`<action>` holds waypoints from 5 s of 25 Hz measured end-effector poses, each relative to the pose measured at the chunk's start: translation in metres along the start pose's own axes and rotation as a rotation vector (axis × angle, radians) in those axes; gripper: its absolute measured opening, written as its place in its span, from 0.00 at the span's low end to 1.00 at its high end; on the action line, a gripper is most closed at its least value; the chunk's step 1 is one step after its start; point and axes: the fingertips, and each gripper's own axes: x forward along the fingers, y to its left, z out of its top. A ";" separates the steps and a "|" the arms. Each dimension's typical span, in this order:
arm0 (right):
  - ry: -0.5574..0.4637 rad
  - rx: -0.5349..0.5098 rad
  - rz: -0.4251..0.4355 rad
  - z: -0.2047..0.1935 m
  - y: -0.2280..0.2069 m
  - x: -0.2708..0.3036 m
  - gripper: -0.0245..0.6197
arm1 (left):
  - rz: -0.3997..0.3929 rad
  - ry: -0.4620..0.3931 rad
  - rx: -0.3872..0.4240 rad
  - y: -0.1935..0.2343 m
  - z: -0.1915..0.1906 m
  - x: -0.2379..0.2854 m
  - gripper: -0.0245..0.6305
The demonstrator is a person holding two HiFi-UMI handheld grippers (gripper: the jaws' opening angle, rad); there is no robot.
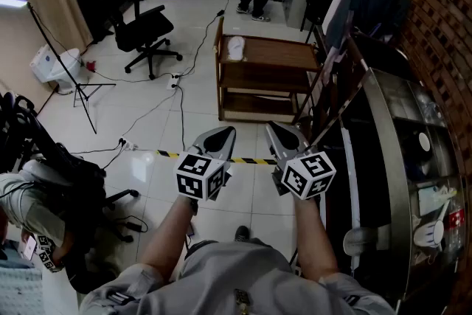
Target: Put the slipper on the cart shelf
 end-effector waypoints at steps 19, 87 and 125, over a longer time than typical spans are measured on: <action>0.059 0.011 -0.069 -0.009 -0.128 0.120 0.04 | -0.007 0.040 -0.035 0.102 0.009 0.142 0.05; 0.709 0.484 -0.212 -0.293 -0.483 0.569 0.43 | -0.010 0.347 -0.166 0.403 -0.068 0.532 0.05; 0.238 0.381 -0.656 -0.100 -0.489 0.358 0.13 | -0.537 0.305 -0.036 0.261 -0.008 0.588 0.05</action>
